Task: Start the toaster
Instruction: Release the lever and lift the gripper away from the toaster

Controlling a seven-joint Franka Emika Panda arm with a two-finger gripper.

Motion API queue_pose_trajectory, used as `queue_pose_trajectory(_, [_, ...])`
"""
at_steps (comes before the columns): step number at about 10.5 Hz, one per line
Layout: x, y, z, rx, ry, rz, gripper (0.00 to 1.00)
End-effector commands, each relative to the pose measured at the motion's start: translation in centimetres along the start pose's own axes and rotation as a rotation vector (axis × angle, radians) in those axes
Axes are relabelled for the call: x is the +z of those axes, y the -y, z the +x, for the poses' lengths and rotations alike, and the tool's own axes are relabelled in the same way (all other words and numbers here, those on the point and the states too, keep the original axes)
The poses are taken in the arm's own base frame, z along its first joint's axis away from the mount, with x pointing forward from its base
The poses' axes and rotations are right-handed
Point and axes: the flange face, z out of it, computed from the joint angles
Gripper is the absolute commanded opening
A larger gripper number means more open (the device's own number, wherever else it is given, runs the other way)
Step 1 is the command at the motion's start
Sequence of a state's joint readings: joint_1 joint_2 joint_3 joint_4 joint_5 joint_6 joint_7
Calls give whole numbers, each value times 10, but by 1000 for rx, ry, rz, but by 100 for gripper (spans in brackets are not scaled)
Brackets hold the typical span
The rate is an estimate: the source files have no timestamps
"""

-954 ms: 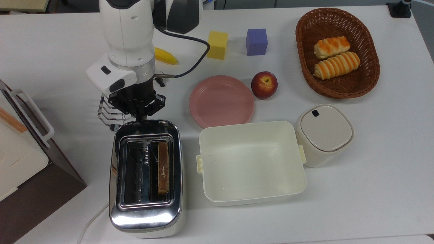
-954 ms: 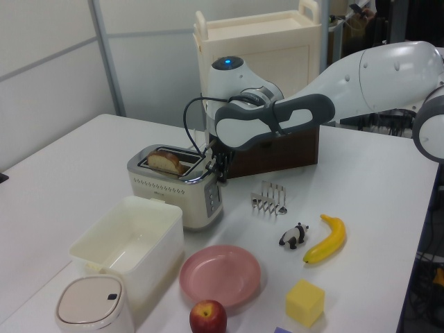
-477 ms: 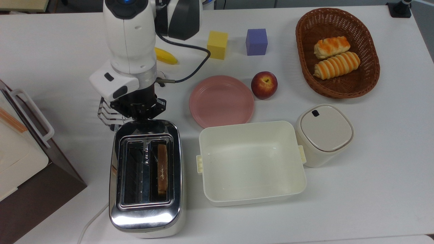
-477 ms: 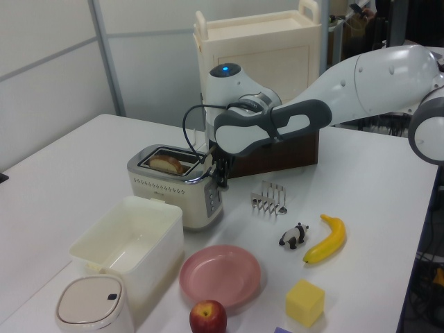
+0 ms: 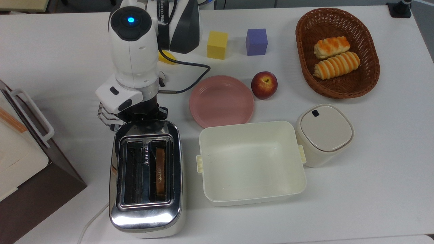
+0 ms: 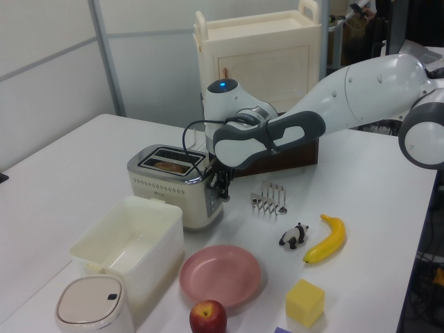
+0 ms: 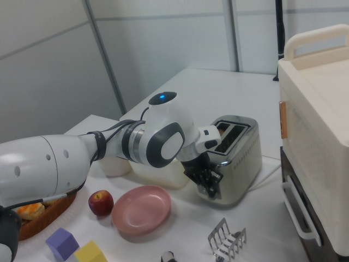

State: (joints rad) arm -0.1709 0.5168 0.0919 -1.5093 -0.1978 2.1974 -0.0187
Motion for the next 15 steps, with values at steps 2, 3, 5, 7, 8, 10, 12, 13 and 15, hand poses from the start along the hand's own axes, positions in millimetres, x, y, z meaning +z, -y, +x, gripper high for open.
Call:
queue_pose_trajectory(2, [22, 2, -8, -26, 8, -15, 0])
queue_pose_trajectory(3, [22, 2, -8, -26, 9, -15, 0])
queue_pose_trajectory(5, [17, 0, -7, -23, 2, -17, 0])
queue_pose_trajectory(7, [-15, -4, -6, -12, -27, -22, 0])
queue_pose_trajectory(8, [-39, -6, -9, -6, -19, -28, 0])
queue_pose_trajectory(10, [-90, -9, -18, 5, -1, -37, 0])
queue_pose_trajectory(12, [-131, -8, -26, 11, -10, -43, 0])
queue_pose_trajectory(13, [-159, -9, -32, 15, -17, -48, 0])
queue_pose_trajectory(15, [-220, -6, -54, 25, -19, -39, 0])
